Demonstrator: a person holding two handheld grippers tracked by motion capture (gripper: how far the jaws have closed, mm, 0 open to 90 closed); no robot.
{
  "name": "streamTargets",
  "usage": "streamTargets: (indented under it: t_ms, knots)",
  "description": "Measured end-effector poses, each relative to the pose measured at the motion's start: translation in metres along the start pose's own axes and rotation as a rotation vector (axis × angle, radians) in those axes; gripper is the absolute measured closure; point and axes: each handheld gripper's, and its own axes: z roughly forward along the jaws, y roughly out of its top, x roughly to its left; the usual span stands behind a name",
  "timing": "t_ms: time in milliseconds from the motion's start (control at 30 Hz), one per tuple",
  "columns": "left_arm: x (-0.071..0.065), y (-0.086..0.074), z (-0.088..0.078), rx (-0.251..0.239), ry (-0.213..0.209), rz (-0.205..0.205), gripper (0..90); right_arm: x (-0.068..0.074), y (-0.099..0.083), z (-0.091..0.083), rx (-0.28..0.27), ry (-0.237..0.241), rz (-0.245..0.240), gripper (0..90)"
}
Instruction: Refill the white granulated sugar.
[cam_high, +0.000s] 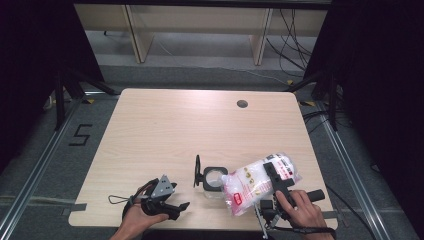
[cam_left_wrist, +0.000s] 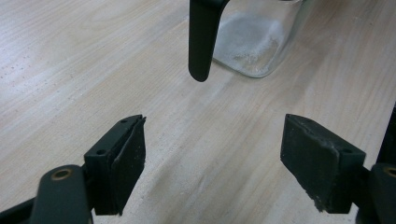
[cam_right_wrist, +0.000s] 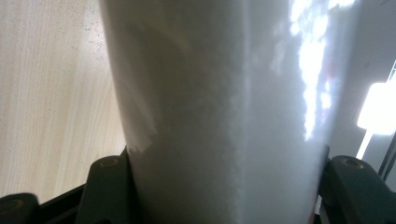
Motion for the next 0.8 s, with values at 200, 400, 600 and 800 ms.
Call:
streamTargets:
  t_ms: [200,400,600,800]
  knots:
    - [0.0007,0.0000,0.0001,0.002,-0.001,0.009,21.8,0.0003,0.0000,0.0002,-0.002,0.001,0.002,41.7]
    - [0.0004,0.0000,0.0001,0.002,0.001,0.004,21.8,0.0010,-0.0006,0.0008,-0.011,-0.010,0.006,41.8]
    - [0.0008,0.0000,0.0001,0.000,0.000,0.006,21.8,0.0004,-0.0010,0.0004,-0.002,-0.003,0.013,41.8]
    - [-0.0008,-0.0005,0.0003,-0.002,0.003,-0.021,21.8,0.0020,-0.0010,-0.0001,-0.001,-0.004,0.030,41.8]
